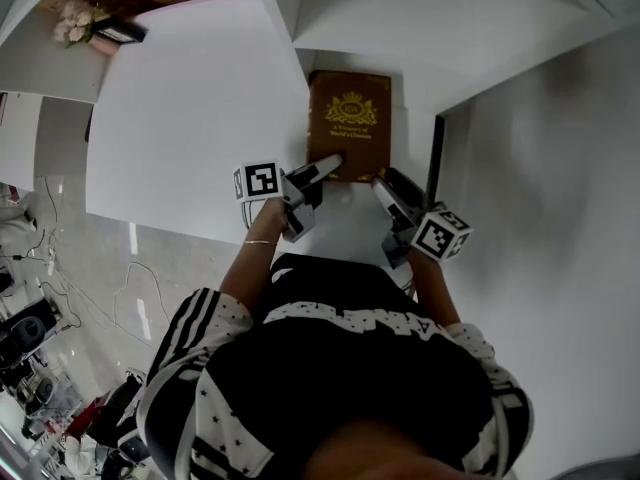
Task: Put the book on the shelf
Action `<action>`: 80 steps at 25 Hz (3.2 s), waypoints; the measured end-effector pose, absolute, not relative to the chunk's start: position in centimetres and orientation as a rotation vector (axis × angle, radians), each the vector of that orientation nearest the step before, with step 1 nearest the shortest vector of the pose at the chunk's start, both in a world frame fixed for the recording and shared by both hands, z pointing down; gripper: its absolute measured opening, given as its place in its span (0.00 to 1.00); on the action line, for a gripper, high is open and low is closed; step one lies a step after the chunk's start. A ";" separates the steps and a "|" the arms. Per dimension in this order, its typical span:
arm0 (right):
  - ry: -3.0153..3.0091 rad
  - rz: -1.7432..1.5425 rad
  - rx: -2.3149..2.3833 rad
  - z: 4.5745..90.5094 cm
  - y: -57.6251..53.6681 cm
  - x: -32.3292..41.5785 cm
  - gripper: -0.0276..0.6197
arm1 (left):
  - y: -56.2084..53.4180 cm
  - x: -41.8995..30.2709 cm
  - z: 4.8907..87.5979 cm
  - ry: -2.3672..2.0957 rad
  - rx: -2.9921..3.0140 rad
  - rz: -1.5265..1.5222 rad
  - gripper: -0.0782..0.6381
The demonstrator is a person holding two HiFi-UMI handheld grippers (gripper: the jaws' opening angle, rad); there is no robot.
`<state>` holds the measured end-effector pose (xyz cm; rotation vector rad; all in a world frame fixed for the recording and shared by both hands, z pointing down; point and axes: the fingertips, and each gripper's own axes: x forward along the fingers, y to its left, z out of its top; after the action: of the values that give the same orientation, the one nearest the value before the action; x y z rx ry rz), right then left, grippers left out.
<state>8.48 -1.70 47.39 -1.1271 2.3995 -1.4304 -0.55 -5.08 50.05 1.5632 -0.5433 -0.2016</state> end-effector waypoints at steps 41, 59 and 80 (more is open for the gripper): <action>2.388 -1.255 -1.374 49.6 -12.2 6.5 0.36 | -17.3 -2.8 52.0 -0.704 1.503 -0.443 0.47; 2.342 -1.232 -1.463 47.0 -12.7 6.8 0.36 | -17.8 -2.3 49.5 -0.716 1.509 -0.415 0.48; 2.401 -1.158 -1.443 48.7 -16.9 7.2 0.36 | -19.8 -2.2 51.3 -0.751 1.531 -0.400 0.50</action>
<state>7.22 -16.94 48.70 -1.4430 2.4009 -1.1579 -2.19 -19.82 51.28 1.5313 -0.7515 -0.4000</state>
